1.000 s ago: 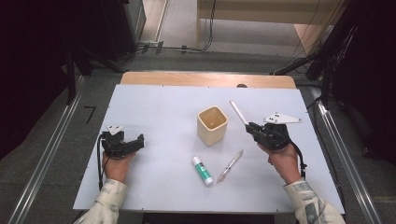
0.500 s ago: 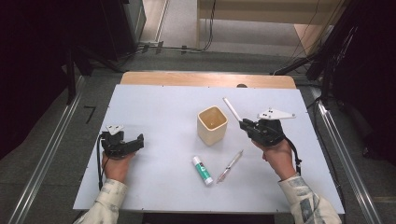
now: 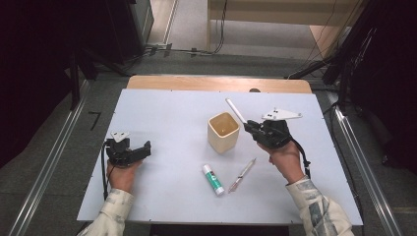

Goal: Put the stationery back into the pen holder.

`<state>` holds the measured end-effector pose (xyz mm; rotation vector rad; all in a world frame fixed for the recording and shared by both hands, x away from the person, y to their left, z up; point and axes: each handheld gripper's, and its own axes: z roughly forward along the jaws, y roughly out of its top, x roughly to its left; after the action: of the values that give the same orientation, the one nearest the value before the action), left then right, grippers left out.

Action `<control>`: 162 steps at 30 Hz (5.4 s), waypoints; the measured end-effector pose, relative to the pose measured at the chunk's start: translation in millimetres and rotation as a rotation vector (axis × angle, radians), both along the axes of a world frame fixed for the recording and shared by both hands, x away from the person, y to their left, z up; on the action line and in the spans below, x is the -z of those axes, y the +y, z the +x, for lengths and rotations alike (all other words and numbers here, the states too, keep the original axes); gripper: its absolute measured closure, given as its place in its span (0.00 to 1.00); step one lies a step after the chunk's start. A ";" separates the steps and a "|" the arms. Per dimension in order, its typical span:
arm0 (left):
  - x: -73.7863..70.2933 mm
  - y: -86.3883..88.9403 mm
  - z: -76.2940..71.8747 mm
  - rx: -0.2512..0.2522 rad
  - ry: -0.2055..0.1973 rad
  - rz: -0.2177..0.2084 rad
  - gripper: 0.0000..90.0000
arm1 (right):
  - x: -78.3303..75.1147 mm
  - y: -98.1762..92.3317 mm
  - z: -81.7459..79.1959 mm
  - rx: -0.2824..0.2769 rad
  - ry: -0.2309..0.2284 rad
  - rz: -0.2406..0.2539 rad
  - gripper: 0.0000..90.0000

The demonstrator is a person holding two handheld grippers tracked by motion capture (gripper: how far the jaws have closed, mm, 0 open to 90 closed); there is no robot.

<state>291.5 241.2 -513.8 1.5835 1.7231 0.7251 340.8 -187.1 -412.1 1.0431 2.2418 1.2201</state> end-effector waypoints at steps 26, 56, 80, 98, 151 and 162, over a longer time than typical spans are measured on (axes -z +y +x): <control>-0.6 1.3 -0.1 -0.001 -0.005 -0.006 0.10 | -11.8 38.8 18.4 -0.050 0.004 -0.001 0.86; -0.8 2.6 -0.1 -0.003 -0.007 -0.011 0.10 | -3.1 59.3 31.7 -0.068 0.042 -0.021 0.86; -0.8 3.4 0.0 -0.006 -0.009 -0.022 0.10 | 4.5 62.4 35.6 -0.069 0.063 -0.032 0.85; -0.7 3.7 0.0 -0.004 -0.006 -0.021 0.10 | 8.4 61.6 37.9 -0.064 0.095 -0.037 0.85; -0.2 3.0 0.1 -0.005 -0.003 -0.018 0.10 | 4.2 30.3 0.1 -0.127 0.103 0.055 0.42; -0.4 2.6 0.0 -0.004 -0.003 -0.018 0.10 | 8.1 32.6 -20.1 -0.141 0.102 0.045 0.40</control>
<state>291.5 243.8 -513.3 1.5664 1.7266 0.7114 320.7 -154.4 -420.2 0.9987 2.4125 1.3076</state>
